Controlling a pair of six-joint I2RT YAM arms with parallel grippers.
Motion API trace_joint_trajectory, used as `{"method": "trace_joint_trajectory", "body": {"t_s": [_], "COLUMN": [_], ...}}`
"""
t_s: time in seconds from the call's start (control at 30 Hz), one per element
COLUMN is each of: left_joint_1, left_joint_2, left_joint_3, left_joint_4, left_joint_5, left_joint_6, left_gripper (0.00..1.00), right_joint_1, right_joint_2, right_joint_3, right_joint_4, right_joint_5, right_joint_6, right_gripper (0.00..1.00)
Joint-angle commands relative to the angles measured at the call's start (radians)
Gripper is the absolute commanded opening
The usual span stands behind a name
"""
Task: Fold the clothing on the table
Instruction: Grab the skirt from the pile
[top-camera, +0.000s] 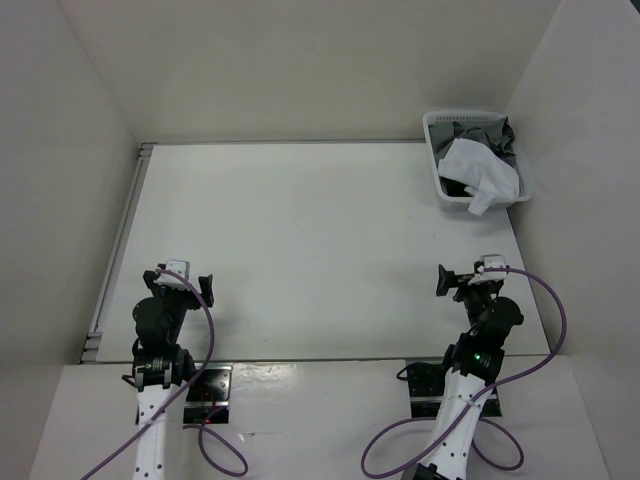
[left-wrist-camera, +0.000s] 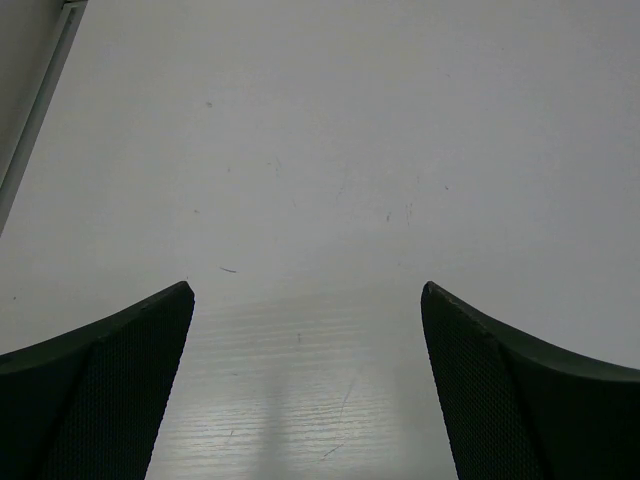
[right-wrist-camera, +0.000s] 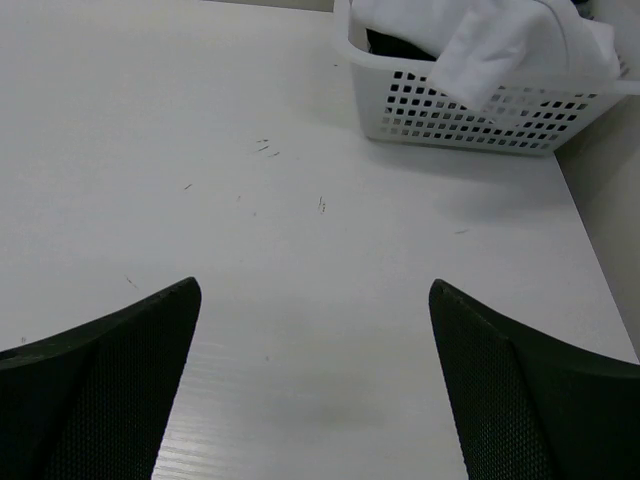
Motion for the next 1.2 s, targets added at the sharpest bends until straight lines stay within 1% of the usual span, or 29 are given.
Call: {"method": "trace_joint_trajectory", "body": {"t_s": [0.0, 1.17], "left_joint_1": [-0.002, -0.018], "left_joint_2": [-0.142, -0.142], "left_joint_3": [-0.041, -0.041], "left_joint_4": [0.023, 0.023], "left_joint_5": [0.008, -0.018], "left_joint_6": [-0.005, -0.005], "left_gripper": [1.0, 1.0], "right_joint_1": [0.008, 0.008], "right_joint_2": [-0.079, -0.079], "right_joint_3": [-0.055, -0.055], "right_joint_4": [0.012, 0.012], "right_joint_5": [0.014, 0.014], "right_joint_6": [-0.009, -0.009], "right_gripper": [0.98, 0.98]}}
